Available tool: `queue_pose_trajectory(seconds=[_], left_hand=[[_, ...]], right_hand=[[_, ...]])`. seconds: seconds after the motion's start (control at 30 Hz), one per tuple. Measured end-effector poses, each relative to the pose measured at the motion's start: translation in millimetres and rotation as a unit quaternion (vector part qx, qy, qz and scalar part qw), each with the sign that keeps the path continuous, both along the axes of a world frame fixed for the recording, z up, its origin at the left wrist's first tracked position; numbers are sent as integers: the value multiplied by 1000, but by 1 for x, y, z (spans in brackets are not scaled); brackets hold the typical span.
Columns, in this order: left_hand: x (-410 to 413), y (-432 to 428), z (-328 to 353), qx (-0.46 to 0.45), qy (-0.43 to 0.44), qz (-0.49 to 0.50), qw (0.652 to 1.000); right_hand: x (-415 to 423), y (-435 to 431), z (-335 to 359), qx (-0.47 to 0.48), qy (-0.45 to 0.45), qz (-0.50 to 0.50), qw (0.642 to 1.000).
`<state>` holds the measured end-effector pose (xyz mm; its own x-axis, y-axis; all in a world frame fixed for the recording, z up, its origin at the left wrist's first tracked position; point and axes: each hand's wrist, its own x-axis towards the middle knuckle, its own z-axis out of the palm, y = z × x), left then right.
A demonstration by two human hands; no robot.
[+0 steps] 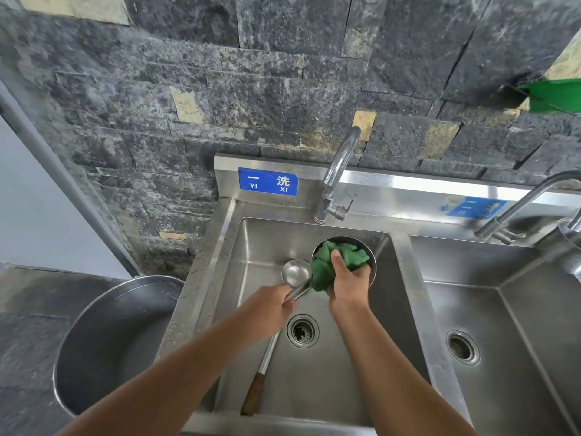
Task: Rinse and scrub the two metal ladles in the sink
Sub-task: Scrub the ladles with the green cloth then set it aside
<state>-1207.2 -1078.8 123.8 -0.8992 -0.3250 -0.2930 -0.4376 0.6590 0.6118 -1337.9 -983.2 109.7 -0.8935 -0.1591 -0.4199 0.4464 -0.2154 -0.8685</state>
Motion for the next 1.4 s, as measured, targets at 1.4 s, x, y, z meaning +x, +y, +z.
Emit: queue_pose_trajectory(seconds=[1.4], left_hand=[[26,-21,-16,-73,-43,-38,996]], right_hand=[[28,0,-23,-26,-146,90,985]])
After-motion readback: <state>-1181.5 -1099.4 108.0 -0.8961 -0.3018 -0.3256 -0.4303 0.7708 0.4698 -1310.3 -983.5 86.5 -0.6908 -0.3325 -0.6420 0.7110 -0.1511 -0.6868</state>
